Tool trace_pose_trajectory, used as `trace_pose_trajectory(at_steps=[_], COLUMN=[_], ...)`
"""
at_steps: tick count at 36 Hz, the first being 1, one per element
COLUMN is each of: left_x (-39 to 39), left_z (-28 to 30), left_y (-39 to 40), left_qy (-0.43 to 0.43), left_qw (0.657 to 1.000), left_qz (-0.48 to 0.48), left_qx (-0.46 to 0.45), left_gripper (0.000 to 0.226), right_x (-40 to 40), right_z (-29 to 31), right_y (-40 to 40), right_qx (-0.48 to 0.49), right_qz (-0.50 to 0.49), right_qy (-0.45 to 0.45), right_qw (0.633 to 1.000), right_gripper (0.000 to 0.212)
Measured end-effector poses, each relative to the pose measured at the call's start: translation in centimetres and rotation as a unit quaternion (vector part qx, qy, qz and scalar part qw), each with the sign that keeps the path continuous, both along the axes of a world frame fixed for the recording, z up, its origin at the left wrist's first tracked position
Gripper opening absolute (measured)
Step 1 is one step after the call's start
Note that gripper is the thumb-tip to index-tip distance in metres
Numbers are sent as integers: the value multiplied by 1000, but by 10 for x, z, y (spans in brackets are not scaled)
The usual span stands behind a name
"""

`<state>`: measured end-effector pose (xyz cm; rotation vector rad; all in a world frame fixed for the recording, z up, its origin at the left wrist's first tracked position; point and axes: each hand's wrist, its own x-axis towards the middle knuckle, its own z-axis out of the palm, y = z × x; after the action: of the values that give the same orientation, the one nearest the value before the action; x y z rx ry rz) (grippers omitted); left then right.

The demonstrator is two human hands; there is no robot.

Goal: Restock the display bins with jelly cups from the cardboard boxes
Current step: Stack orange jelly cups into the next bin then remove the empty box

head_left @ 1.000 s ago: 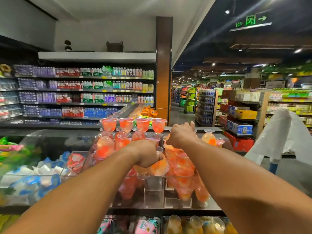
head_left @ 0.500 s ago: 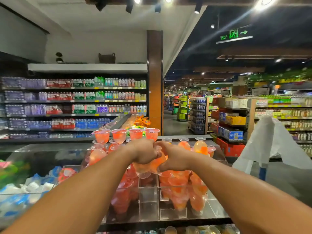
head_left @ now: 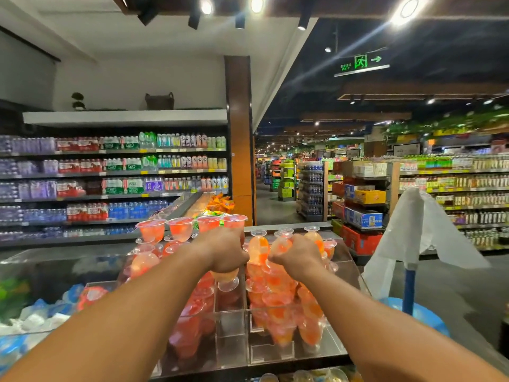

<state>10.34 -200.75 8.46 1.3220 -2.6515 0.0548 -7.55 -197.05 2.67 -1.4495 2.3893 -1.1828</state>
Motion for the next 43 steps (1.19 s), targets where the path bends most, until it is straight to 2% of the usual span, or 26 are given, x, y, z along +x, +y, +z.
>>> trace_pose_trajectory(at_steps=[7, 13, 22, 27, 36, 38, 41, 43], left_x=[0, 0, -5, -13, -26, -28, -32, -37], left_z=[-9, -12, -11, -10, -1, 2, 11, 18], left_y=[-5, -5, -6, -9, -11, -12, -9, -5], left_qy=[-6, -24, -34, -11, 27, 37, 69, 105], left_qw=[1000, 1000, 999, 1000, 1000, 999, 998, 994], left_qz=[11, 15, 18, 9, -1, 0, -9, -16], left_qx=[8, 3, 4, 7, -1, 1, -5, -8], left_gripper=[38, 37, 39, 38, 43, 41, 36, 36], right_x=[11, 11, 11, 9, 1, 0, -3, -5], right_z=[-5, -11, -25, -27, -22, -20, -13, -8], right_y=[-9, -13, -12, -9, -6, 1, 18, 25], right_qx=[31, 14, 2, -2, -4, -40, -154, -164], right_qz=[-14, -14, 1, 11, 35, 47, 111, 175], right_qy=[33, 41, 46, 39, 47, 78, 141, 166], right_qw=[999, 999, 999, 999, 998, 995, 972, 957], right_gripper=[53, 65, 71, 82, 89, 81, 62, 61])
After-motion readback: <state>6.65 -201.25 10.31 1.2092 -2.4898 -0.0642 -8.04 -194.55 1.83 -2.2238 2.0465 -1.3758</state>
